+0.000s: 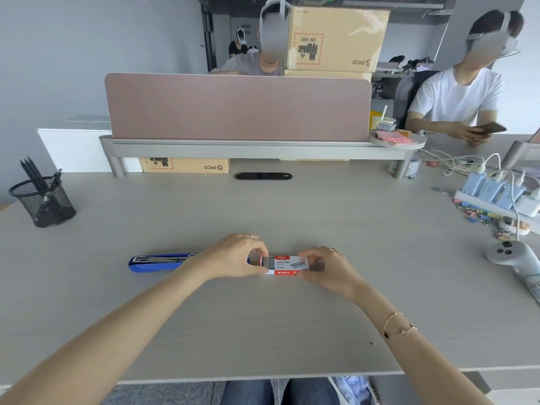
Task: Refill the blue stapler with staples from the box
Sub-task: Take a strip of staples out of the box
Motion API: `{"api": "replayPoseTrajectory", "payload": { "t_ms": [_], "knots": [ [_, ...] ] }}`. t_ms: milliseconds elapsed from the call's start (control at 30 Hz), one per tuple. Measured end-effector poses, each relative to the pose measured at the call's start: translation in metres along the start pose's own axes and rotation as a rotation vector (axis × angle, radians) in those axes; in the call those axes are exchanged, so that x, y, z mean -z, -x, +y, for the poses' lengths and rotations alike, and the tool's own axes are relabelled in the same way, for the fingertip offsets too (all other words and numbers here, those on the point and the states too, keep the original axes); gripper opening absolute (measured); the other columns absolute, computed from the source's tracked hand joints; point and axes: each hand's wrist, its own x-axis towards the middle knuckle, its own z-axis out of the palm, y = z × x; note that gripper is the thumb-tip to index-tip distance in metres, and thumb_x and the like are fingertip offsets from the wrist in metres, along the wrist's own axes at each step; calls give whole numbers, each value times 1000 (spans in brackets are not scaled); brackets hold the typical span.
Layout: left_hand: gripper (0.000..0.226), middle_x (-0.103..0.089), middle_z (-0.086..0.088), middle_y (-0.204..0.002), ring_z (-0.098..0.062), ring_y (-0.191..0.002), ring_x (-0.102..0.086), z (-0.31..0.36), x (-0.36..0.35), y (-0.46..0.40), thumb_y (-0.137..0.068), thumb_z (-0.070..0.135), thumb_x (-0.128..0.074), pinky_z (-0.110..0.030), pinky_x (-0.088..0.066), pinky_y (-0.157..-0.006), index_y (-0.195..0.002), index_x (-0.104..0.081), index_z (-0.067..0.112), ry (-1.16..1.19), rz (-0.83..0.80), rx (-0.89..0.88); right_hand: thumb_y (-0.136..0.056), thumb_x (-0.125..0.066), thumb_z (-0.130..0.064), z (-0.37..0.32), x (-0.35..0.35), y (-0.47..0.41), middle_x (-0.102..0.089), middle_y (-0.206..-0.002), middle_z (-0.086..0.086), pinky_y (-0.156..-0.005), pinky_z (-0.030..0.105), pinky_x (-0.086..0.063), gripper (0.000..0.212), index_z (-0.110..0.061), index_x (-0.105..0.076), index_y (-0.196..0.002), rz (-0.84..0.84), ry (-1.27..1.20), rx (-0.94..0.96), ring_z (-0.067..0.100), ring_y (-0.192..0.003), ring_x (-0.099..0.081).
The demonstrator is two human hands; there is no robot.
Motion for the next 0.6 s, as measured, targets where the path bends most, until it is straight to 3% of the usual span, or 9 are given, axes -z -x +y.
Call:
{"api": "replayPoseTrajectory", "payload": {
  "t_ms": [233, 400, 600],
  "knots": [
    [28, -59, 15, -97, -7, -90, -54, -1, -1, -3, -79, 42, -69, -28, -46, -76, -104, -68, 29, -7, -18, 24, -70, -74, -34, 3, -1, -2, -62, -88, -17, -101, 44, -40, 29, -36, -64, -98, 4, 3, 3, 17, -102, -56],
    [27, -58, 16, -98, 1, -83, -51, -1, -1, -8, -75, 42, -73, -14, -37, -67, -98, -64, 29, 40, -32, 77, -70, -74, -35, 3, 0, -3, -63, -90, -15, -100, 43, -40, 28, -42, -62, -94, 7, 11, -2, 17, -102, -55],
    [34, -59, 12, -99, -5, -94, -55, -1, 3, -8, -67, 45, -79, -30, -49, -79, -91, -63, 29, 80, -41, 125, -72, -72, -33, 4, -1, -3, -65, -96, -10, -102, 43, -39, 32, -34, -63, -102, 3, 27, -14, 18, -105, -54]
  ]
}}
